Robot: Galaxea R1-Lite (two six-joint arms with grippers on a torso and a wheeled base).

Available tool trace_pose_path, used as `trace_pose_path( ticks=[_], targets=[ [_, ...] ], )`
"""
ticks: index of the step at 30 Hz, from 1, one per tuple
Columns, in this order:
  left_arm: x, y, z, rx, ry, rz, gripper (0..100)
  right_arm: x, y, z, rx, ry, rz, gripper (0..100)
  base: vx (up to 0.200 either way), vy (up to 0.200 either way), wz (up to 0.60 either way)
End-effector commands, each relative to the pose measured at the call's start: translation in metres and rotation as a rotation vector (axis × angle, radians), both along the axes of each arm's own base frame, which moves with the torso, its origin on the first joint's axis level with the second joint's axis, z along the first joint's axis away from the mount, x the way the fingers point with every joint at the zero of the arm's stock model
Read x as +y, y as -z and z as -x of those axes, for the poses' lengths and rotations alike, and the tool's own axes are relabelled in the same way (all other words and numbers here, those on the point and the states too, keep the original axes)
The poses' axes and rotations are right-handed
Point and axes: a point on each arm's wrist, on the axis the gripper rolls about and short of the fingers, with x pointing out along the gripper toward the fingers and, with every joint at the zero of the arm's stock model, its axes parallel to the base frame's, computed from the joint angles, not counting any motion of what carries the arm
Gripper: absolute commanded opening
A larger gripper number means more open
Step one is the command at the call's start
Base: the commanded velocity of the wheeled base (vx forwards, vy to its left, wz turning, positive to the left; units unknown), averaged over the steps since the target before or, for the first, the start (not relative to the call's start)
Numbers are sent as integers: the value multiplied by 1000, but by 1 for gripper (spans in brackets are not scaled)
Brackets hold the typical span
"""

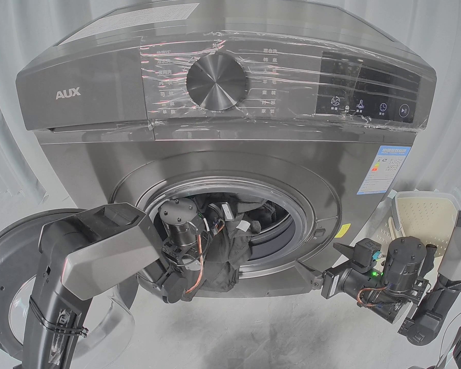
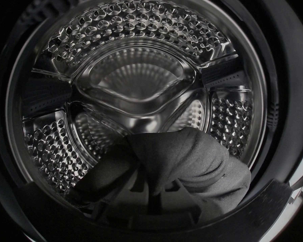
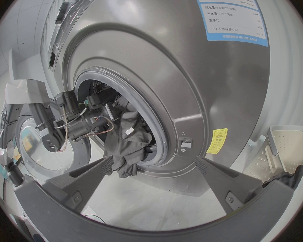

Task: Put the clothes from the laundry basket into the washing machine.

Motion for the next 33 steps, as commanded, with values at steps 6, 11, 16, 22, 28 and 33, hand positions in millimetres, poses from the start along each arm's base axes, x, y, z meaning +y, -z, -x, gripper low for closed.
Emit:
trace_pose_path(
  ticks=[6, 11, 16, 22, 28, 33],
  targets=[
    [-17, 16, -27, -7, -11, -7, 0, 2, 0, 1, -1, -14, -6, 100, 0, 0, 0],
    [-24, 30, -37, 2, -10, -18, 0, 2, 0, 1, -1, -14, -6, 100, 0, 0, 0],
    [-26, 35, -50, -12, -25, -33, 0, 3, -1, 1, -2, -16, -7, 100, 0, 0, 0],
    [-35, 24, -79, -65, -44, -15, 0, 3, 0, 1, 2, -27, -6, 100, 0, 0, 0],
    [-41, 23, -89, -60, -46, -18, 0, 3, 0, 1, 2, -25, -7, 100, 0, 0, 0],
    [-40, 23, -89, -54, -45, -22, 0, 3, 0, 1, 2, -25, -7, 100, 0, 0, 0]
  ],
)
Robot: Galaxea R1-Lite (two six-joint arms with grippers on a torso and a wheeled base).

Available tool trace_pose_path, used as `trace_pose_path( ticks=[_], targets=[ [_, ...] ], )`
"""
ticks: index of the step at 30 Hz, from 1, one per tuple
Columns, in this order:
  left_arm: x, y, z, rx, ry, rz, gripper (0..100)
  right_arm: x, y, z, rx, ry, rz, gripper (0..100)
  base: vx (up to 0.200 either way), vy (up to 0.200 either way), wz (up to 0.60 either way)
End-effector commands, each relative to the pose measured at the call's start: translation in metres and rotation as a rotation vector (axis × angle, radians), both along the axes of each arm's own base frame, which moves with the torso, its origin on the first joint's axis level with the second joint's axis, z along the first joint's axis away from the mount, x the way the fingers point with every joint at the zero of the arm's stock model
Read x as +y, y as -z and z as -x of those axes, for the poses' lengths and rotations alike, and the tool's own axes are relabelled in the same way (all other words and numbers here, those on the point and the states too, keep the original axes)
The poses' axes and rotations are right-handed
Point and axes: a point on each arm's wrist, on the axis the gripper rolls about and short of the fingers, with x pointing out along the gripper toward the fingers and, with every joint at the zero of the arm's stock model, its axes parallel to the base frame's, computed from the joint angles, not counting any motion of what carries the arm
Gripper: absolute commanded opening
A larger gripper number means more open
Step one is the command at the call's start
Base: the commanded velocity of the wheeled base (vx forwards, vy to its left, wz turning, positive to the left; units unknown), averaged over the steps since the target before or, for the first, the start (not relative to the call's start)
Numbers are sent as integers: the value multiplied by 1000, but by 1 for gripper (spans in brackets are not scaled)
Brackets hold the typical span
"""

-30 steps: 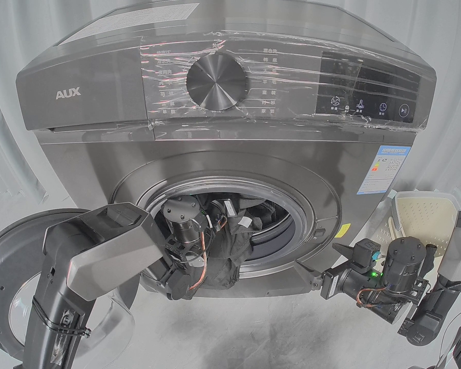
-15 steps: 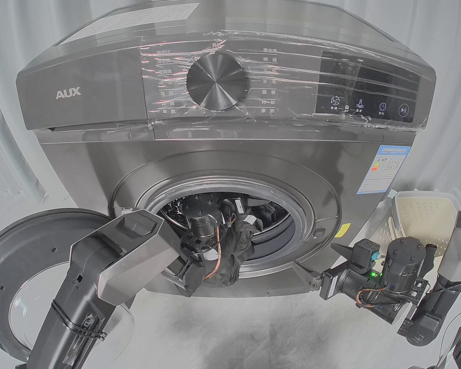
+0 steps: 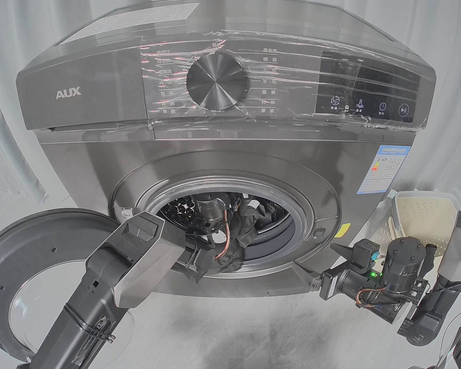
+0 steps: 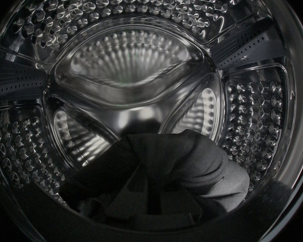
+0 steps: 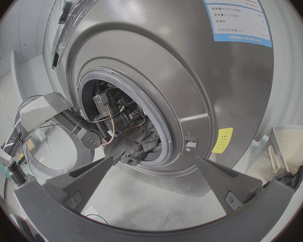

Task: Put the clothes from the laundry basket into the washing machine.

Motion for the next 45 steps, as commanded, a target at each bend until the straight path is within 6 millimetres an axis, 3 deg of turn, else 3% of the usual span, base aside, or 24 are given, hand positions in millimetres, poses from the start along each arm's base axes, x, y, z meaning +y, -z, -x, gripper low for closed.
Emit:
trace_pose_path(
  ticks=[1, 2, 3, 6, 15, 20, 25, 34, 45],
  targets=[
    [0, 10, -2, 8, -2, -6, 0, 0, 0, 0, 1, 0, 0, 100, 0, 0, 0],
    [0, 10, -1, 12, -2, -8, 0, 0, 0, -1, -1, 1, -2, 100, 0, 0, 0],
    [0, 9, -1, 13, -1, -7, 100, 0, 0, -1, -2, 1, -3, 100, 0, 0, 0],
    [0, 8, 1, 17, 2, -7, 100, 0, -1, -2, -5, 1, -5, 100, 0, 0, 0],
    [11, -27, 35, 177, 20, -112, 100, 1, -1, -2, -3, -12, -7, 100, 0, 0, 0],
    [17, -32, 50, 258, 46, -169, 100, 2, -2, -3, -11, -14, -11, 100, 0, 0, 0],
    [17, -23, 62, 336, 102, -229, 100, 2, -2, -4, -11, -13, -11, 100, 0, 0, 0],
    [28, 16, 76, 433, 134, -421, 100, 2, -1, -4, -9, -12, -12, 100, 0, 0, 0],
    [31, 40, 75, 466, 140, -500, 100, 3, -2, -4, -12, -14, -13, 100, 0, 0, 0]
  ],
)
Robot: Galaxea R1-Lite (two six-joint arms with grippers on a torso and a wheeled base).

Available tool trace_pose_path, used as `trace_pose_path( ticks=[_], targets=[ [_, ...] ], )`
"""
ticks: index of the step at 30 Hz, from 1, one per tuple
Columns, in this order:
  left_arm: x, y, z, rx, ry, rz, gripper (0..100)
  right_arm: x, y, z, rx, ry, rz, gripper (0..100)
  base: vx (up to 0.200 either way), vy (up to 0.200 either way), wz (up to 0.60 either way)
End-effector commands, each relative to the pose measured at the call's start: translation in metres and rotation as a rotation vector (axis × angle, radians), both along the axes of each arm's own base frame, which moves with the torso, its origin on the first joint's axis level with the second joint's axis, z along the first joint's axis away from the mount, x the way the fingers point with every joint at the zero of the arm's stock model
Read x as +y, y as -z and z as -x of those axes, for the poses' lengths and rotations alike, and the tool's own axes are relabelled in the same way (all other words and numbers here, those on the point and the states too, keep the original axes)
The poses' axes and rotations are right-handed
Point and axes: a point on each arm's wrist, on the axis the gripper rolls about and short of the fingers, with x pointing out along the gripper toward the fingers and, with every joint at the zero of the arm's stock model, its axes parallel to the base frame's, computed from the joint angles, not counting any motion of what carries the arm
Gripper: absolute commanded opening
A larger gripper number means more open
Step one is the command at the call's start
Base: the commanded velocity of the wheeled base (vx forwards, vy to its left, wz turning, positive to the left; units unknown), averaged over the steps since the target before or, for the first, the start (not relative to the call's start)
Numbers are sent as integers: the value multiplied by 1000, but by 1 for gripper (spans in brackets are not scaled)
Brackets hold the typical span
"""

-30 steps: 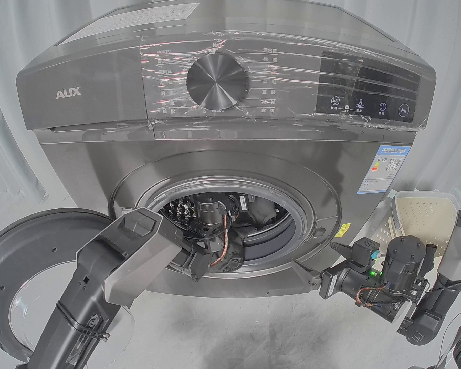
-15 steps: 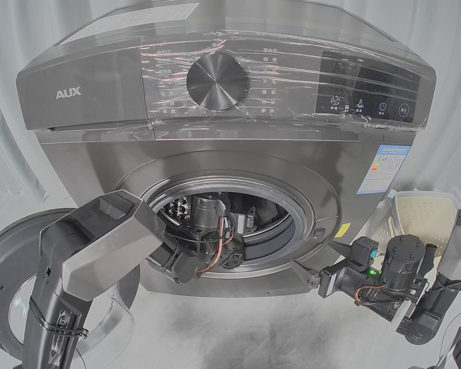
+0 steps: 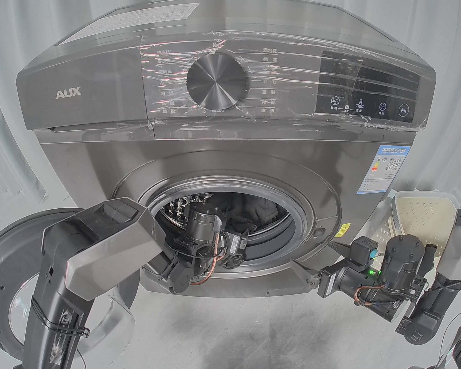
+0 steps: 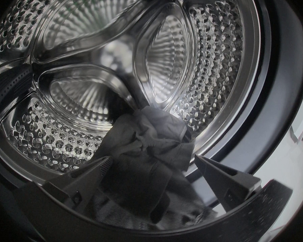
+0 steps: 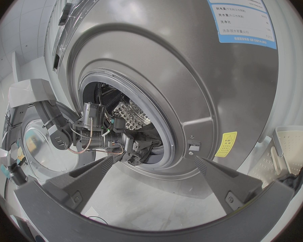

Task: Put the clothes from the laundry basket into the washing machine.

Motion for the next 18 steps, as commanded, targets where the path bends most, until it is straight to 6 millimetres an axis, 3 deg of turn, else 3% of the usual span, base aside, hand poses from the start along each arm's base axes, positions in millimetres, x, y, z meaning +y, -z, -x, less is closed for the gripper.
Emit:
trace_pose_path(
  ticks=[1, 5, 6, 11, 18],
  targets=[
    [1, 12, -1, 17, 0, -26, 100, 1, 0, 0, -1, -1, -1, 100, 0, 0, 0],
    [6, 18, -3, 25, -5, -48, 100, 1, 0, -1, -2, -2, -3, 100, 0, 0, 0],
    [6, 19, -4, 23, -6, -48, 0, 0, 0, -1, -2, -1, -3, 100, 0, 0, 0],
    [3, 13, -9, -8, -11, -14, 0, 1, -1, -1, -4, -5, -5, 100, 0, 0, 0],
    [-12, -11, -31, -130, -63, 158, 0, 1, -1, -1, -5, -8, -9, 100, 0, 0, 0]
  ],
)
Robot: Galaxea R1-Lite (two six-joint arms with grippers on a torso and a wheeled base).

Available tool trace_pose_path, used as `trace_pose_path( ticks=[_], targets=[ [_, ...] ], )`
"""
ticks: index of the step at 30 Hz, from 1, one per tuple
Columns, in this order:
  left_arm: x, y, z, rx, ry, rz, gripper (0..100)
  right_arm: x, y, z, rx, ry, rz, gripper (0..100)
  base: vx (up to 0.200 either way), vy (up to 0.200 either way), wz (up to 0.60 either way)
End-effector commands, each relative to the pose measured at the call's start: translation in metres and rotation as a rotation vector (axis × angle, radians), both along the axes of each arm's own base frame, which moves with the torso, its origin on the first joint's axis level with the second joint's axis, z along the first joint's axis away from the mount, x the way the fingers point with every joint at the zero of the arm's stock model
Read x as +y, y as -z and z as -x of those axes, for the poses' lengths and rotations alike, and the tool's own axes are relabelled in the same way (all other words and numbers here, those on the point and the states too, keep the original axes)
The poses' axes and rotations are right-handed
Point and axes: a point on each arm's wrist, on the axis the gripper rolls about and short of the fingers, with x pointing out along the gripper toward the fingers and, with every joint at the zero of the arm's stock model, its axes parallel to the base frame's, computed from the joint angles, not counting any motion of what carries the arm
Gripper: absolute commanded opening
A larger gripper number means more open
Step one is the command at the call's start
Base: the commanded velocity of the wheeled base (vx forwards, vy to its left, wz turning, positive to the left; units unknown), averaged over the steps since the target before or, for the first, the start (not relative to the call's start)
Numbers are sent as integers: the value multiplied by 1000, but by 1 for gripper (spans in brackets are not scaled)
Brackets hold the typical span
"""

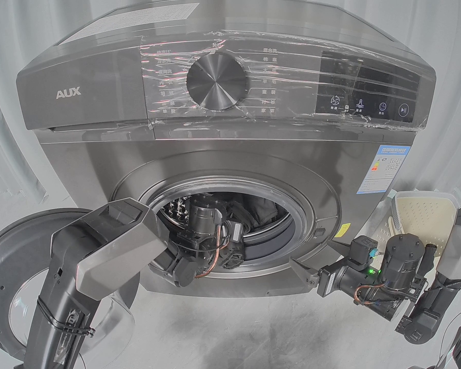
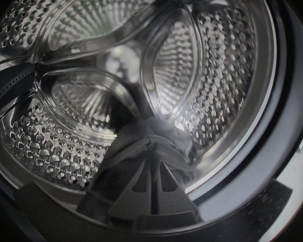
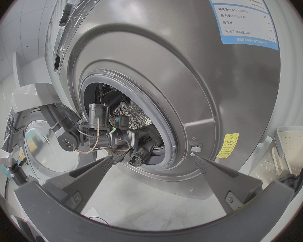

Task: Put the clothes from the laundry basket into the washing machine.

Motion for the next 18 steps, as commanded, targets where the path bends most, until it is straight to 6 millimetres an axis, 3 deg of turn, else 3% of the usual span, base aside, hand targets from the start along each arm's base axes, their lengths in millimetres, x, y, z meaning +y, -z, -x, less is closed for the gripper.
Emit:
trace_pose_path(
  ticks=[1, 8, 9, 16, 18],
  targets=[
    [-9, -12, -15, -73, -37, 94, 0, 0, -1, 0, -2, -2, -1, 100, 0, 0, 0],
    [-11, -20, -29, -150, -60, 140, 0, 0, 0, 0, 1, -3, -1, 100, 0, 0, 0],
    [-11, -19, -29, -149, -60, 139, 100, 0, 0, 0, 1, -3, -1, 100, 0, 0, 0],
    [-10, -16, -22, -123, -54, 123, 100, -1, -1, -1, -1, 2, -3, 100, 0, 0, 0],
    [-5, -25, -3, -81, -43, 83, 100, -1, -1, -1, -3, 3, -4, 100, 0, 0, 0]
  ],
)
